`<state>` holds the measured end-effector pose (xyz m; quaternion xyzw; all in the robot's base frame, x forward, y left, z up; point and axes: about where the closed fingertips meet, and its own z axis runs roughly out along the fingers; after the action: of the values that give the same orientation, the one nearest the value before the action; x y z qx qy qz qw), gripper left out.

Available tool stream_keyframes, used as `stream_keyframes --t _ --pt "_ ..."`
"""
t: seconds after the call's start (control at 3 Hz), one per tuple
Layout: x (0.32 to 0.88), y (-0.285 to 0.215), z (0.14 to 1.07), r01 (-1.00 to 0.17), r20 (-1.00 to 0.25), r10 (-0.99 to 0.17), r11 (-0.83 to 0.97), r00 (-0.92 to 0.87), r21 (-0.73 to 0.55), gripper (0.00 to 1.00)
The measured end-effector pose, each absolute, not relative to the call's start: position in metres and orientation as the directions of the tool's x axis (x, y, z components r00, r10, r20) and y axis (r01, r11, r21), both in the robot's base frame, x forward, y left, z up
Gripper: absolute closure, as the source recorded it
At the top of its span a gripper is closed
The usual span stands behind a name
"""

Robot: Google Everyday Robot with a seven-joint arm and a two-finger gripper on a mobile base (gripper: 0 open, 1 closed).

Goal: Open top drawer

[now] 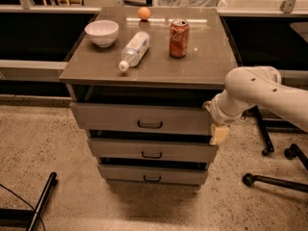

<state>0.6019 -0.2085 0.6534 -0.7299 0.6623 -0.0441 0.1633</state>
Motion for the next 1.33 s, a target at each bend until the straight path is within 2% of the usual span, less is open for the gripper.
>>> stream_keyframes --t 0.33,0.67,1.0,1.33 --pt "0.583 -0.207 0.658 -0.965 -0.189 -0.973 -0.082 0.131 -0.248 0.26" --pt "0.571 -0.206 0.658 -0.973 -0.205 -0.970 -0.089 0.133 -0.211 0.39" --pt "0.565 -0.205 0.658 -0.977 -0.214 -0.967 -0.099 0.139 -0.187 0.47" --pt "0.564 -0.205 0.663 -0.978 -0.215 -0.967 -0.101 0.140 -0.184 0.28"
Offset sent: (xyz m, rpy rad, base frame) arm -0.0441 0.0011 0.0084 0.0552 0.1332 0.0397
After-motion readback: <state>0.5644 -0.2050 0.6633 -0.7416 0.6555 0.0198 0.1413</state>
